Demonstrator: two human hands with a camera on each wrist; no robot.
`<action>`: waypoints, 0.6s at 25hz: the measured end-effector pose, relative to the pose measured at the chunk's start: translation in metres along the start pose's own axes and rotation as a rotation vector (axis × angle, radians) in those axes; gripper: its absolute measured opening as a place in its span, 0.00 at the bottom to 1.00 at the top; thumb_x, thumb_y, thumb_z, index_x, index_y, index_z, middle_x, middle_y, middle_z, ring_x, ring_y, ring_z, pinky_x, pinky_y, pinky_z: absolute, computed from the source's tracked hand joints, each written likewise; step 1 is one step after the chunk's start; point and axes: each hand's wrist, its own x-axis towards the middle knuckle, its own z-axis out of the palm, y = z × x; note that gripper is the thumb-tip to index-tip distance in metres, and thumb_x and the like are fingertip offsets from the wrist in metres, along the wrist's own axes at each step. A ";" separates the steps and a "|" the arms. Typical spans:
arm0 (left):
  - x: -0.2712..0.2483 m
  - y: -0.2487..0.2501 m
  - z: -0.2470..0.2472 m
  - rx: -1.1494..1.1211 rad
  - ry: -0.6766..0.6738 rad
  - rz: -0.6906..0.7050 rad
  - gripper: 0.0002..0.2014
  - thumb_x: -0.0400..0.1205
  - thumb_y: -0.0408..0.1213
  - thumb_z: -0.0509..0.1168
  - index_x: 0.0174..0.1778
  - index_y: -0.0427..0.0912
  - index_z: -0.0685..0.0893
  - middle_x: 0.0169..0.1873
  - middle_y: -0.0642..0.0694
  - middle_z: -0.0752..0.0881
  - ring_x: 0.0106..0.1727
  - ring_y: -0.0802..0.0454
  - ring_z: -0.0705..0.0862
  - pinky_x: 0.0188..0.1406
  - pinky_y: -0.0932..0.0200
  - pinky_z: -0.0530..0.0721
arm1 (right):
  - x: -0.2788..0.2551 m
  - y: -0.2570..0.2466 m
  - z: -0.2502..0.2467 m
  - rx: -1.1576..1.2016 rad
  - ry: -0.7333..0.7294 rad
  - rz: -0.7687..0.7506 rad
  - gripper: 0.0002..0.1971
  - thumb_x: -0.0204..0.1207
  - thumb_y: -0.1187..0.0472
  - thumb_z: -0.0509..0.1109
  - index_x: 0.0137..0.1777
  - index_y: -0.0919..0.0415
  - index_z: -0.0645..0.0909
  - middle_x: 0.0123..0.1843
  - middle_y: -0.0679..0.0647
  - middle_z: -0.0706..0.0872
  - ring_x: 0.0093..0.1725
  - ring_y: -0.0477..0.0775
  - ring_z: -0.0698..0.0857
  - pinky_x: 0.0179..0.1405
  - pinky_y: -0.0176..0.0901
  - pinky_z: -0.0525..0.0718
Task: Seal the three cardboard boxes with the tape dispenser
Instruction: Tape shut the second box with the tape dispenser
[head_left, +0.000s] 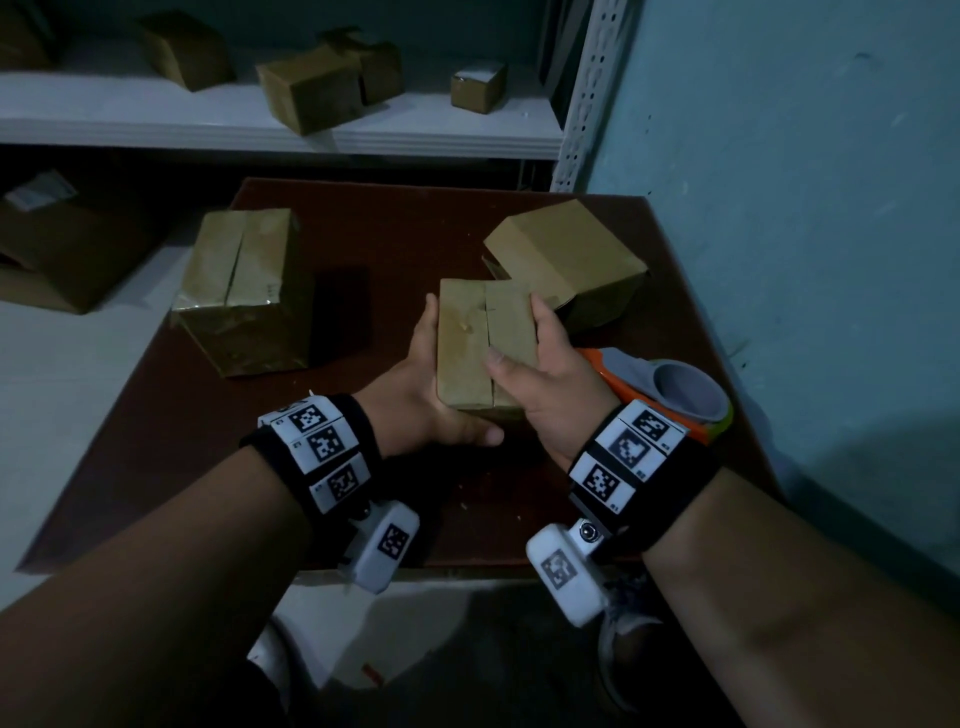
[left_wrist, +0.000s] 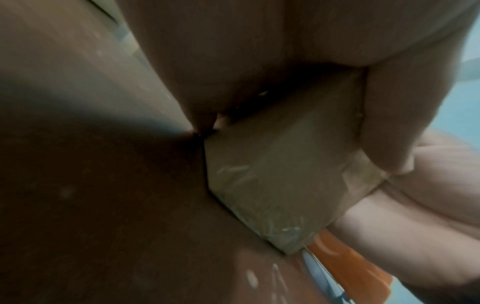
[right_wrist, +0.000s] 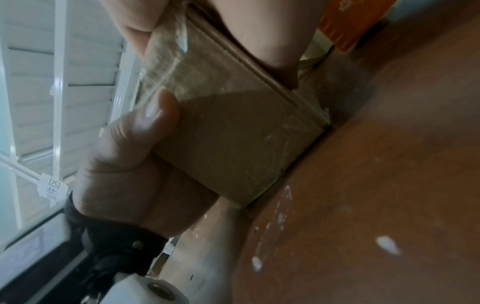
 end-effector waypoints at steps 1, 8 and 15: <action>0.002 0.003 -0.001 -0.014 -0.020 0.012 1.00 0.32 0.76 0.82 0.84 0.42 0.18 0.92 0.44 0.41 0.91 0.52 0.52 0.91 0.46 0.56 | 0.002 0.001 0.000 -0.011 0.008 -0.001 0.46 0.82 0.57 0.75 0.93 0.47 0.51 0.80 0.50 0.80 0.77 0.48 0.83 0.78 0.59 0.81; 0.003 -0.011 -0.004 -0.349 -0.091 -0.031 0.74 0.70 0.48 0.86 0.89 0.57 0.27 0.82 0.68 0.58 0.75 0.68 0.71 0.65 0.73 0.80 | 0.004 0.004 -0.003 0.022 0.011 0.018 0.44 0.82 0.56 0.72 0.94 0.43 0.52 0.82 0.49 0.79 0.78 0.49 0.82 0.81 0.58 0.79; 0.005 -0.009 0.003 -0.572 -0.019 -0.025 0.64 0.67 0.36 0.81 0.93 0.63 0.46 0.81 0.53 0.74 0.75 0.55 0.81 0.70 0.58 0.84 | 0.009 0.010 -0.002 0.046 0.062 0.040 0.46 0.77 0.46 0.76 0.91 0.32 0.55 0.80 0.47 0.81 0.76 0.50 0.84 0.80 0.64 0.79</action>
